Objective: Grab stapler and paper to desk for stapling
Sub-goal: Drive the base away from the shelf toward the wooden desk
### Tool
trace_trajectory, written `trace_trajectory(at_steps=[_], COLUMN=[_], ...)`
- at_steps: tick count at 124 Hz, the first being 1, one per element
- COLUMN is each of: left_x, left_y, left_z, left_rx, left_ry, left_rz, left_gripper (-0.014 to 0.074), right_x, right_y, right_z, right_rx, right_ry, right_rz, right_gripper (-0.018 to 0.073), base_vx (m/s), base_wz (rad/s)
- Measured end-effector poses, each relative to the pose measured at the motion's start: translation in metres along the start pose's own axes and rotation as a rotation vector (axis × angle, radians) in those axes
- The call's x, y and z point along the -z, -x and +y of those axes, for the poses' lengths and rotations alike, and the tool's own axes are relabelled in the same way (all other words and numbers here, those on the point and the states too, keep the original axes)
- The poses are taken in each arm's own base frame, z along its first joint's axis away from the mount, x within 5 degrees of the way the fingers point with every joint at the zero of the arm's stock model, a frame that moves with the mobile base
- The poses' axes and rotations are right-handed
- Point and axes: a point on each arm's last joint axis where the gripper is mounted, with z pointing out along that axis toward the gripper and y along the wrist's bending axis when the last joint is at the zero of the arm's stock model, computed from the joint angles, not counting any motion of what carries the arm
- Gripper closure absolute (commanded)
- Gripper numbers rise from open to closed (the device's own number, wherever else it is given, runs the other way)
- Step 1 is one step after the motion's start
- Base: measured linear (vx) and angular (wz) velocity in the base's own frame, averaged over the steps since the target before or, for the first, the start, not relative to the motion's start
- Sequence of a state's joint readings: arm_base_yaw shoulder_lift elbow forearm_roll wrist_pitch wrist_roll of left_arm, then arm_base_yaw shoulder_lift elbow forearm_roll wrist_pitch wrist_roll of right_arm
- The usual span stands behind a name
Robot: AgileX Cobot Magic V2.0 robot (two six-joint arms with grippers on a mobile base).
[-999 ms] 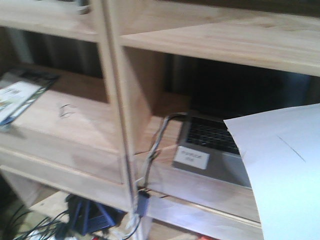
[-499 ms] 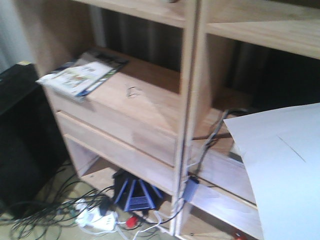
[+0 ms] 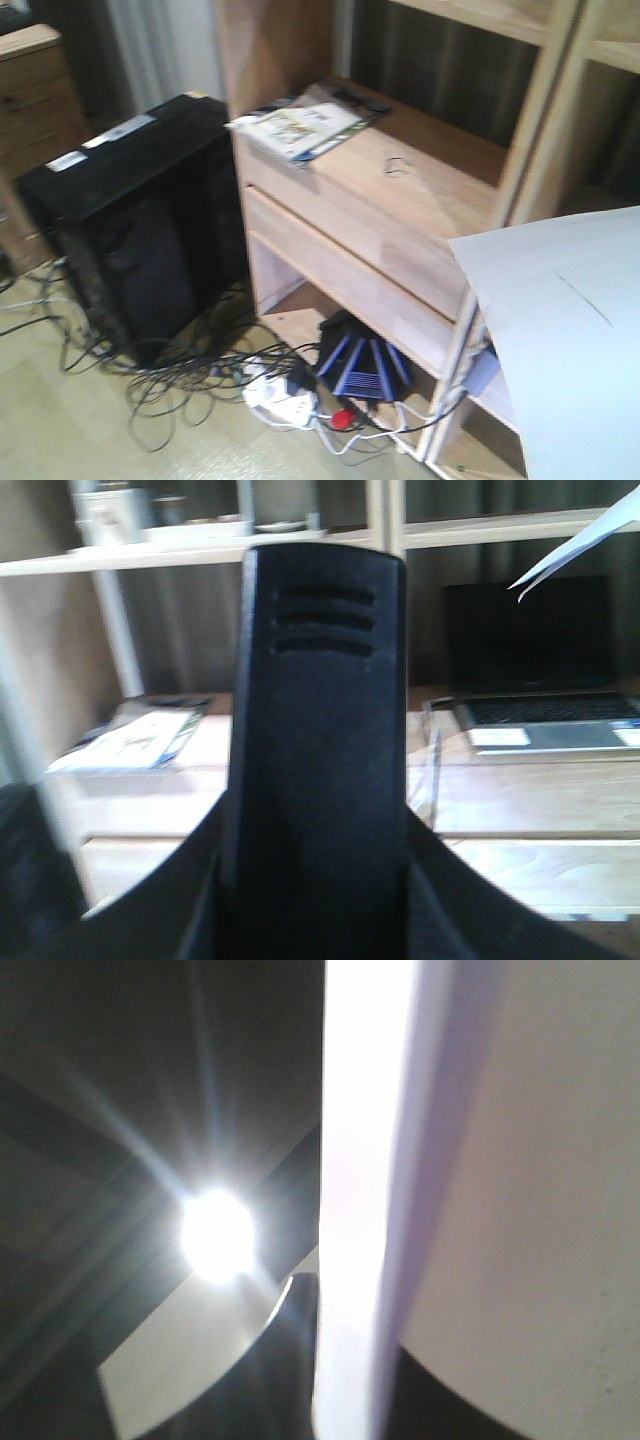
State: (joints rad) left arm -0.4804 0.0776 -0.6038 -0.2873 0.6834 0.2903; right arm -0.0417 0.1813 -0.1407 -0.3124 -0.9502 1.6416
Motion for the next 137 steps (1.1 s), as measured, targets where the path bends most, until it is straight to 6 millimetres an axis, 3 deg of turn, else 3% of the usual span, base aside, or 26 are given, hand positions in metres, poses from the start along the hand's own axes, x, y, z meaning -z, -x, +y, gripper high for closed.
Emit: trace_trajectory(at_steps=[137], left_x=[0.0], left_y=[0.0], left_z=[0.0], left_rx=[0.0], left_ry=[0.0], left_rz=[0.0], left_gripper=[0.0603], right_x=[0.0], right_y=[0.0], right_z=[0.0001], right_rx=[0.0], right_ry=[0.001], right_rz=[0.0], right_gripper=[0.0565], base_vx=[-0.1], base_wz=[0.4])
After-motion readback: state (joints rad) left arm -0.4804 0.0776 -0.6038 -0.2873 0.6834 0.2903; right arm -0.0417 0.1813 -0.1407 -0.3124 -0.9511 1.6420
